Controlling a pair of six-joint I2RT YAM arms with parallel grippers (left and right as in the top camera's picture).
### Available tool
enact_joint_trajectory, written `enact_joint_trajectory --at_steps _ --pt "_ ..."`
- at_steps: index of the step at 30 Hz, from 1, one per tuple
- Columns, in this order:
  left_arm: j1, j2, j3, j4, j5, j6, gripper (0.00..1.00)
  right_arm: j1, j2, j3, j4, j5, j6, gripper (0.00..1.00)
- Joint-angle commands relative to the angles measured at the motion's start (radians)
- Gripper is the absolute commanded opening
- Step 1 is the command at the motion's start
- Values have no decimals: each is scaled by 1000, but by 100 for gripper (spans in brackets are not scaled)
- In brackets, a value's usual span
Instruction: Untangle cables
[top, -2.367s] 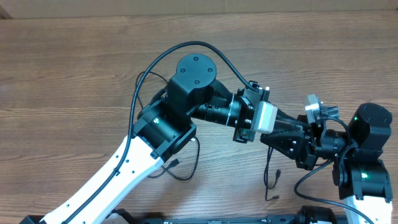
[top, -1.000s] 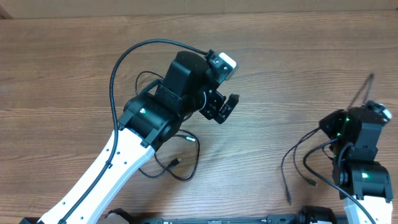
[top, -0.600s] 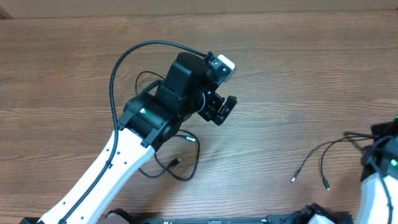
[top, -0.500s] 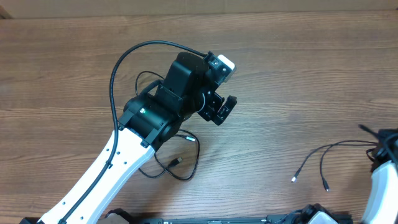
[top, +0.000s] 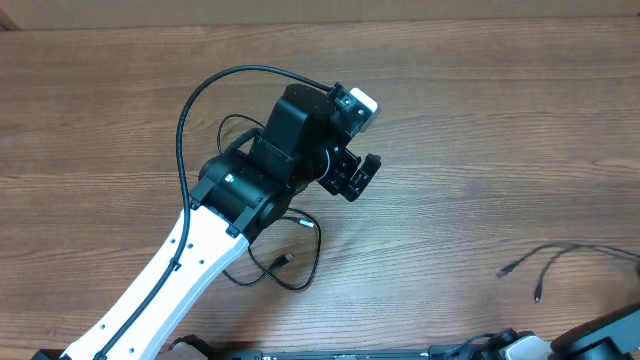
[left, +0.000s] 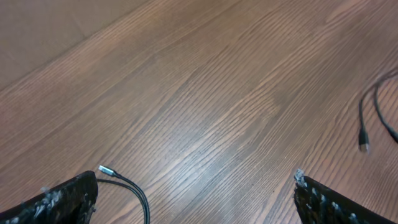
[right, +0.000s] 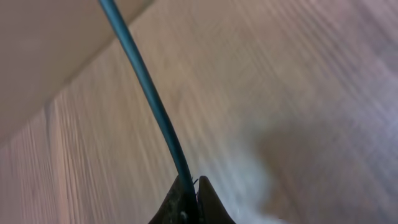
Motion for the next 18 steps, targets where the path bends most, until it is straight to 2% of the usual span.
enact_joint_trajectory --at_steps 1,5,8,10,11,13,15,17,18 --pt "4 -2 6 3 -6 -9 100 -68 1 2 66 -44 29 4" --pt "4 -2 6 3 -6 -9 100 -104 1 2 85 -69 21 4" --pt "4 -2 6 3 -6 -9 100 -108 2 2 84 -50 21 17" --pt "4 -2 6 3 -6 -9 100 -121 2 2 82 -33 21 22" --pt "4 -2 6 3 -6 -9 100 -126 2 2 79 -33 21 32" --pt "4 -2 6 3 -6 -9 100 -128 2 2 66 -37 21 68" --pt "4 -2 6 3 -6 -9 100 -128 2 2 59 -41 21 91" --pt "4 -2 6 3 -6 -9 100 -128 2 2 57 -46 21 100" --pt "4 -2 6 3 -6 -9 100 -128 2 2 56 -64 21 100"
